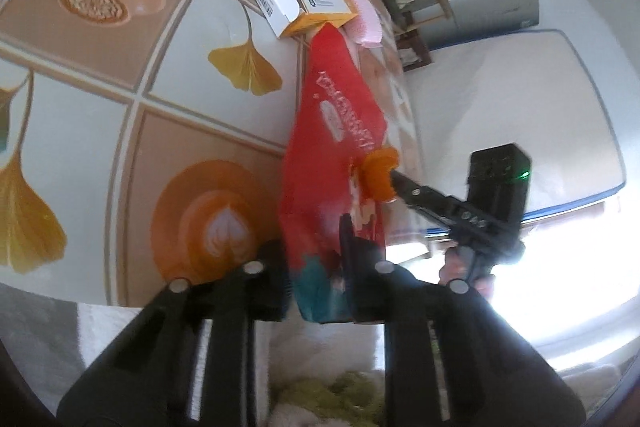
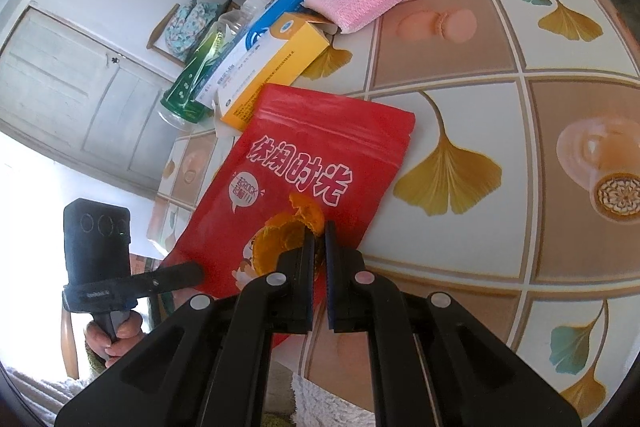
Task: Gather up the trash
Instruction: 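Lift the red snack bag with the left tool while the right tool holds the peel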
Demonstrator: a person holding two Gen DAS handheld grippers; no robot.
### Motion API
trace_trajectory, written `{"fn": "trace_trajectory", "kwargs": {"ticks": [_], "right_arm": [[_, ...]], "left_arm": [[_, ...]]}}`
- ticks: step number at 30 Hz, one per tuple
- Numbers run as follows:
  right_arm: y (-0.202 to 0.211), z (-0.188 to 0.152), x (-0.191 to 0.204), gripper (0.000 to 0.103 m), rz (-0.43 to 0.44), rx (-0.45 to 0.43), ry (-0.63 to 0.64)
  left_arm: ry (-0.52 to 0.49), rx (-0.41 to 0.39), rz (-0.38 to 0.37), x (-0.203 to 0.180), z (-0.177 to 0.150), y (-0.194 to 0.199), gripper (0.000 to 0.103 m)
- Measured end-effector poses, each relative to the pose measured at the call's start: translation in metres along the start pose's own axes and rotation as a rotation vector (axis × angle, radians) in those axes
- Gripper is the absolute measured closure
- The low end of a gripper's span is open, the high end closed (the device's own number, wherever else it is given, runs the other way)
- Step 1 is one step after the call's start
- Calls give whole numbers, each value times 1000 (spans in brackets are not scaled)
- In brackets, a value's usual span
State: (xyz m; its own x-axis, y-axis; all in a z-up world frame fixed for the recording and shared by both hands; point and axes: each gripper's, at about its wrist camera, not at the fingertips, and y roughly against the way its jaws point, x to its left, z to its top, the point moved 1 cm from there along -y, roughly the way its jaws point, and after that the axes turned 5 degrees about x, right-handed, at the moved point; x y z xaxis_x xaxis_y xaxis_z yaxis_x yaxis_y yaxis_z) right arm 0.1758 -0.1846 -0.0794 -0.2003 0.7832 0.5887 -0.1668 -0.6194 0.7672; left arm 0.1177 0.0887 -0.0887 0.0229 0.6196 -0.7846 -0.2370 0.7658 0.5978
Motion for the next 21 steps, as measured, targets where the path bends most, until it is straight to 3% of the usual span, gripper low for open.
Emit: {"fn": "trace_trajectory", "kwargs": {"ticks": [8, 21], "right_arm": [[23, -5, 6, 98, 33, -44, 5], [104, -30, -10, 98, 97, -208, -27]], "left_arm": [[-45, -45, -21, -17, -13, 1, 100], [-182, -127, -53, -78, -19, 11, 101]]}}
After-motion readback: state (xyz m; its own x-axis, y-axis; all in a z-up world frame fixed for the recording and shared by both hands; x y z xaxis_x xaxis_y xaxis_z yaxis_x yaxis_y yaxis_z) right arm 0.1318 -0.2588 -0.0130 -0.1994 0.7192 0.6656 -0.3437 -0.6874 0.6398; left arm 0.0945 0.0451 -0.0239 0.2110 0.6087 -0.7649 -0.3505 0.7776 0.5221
